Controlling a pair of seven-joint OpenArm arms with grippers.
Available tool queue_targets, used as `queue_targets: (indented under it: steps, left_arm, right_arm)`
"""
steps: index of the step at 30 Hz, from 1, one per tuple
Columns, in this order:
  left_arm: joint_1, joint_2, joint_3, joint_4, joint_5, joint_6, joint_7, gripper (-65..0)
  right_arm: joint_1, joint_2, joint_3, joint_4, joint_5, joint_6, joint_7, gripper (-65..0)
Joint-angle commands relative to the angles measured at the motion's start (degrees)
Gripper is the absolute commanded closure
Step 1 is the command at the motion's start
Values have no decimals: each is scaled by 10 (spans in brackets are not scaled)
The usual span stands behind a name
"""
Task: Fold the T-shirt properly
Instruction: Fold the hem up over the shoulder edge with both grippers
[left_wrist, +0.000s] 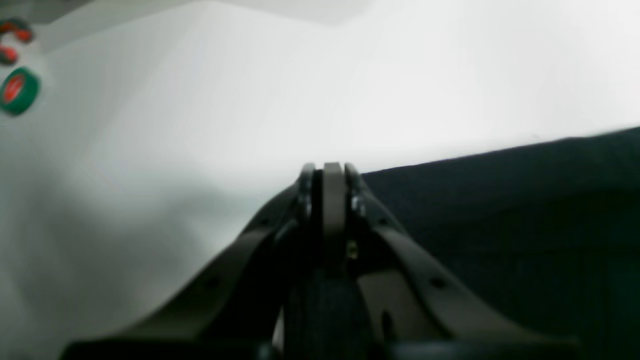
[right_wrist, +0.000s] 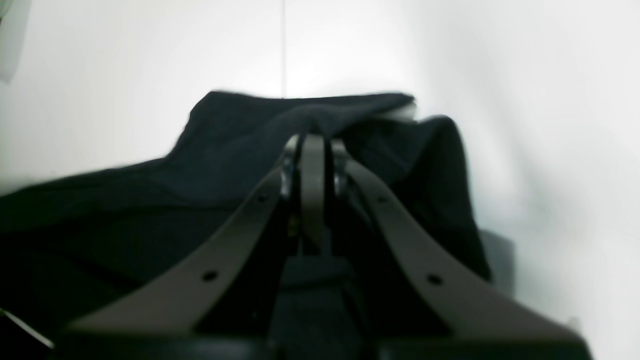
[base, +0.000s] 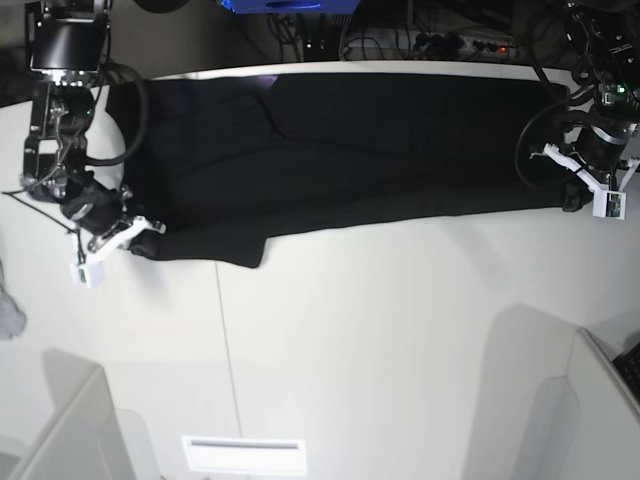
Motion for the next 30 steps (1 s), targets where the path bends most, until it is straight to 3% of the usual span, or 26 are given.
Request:
queue_targets:
  steps: [1,10,30]
  left_arm:
    - [6,-9,-4,10,-4,0,-12,0]
    - [52,-10,-41,11,-111,0,-12,0]
    - [82,-23,-78,11,-114,0,-12,0]
  right_arm:
    - [0,6,10,18,5,3,5,0]
    - [-49,-16,63,87,5,3,-44,0]
    - [-151,-27,68,186,6,3,-44,0]
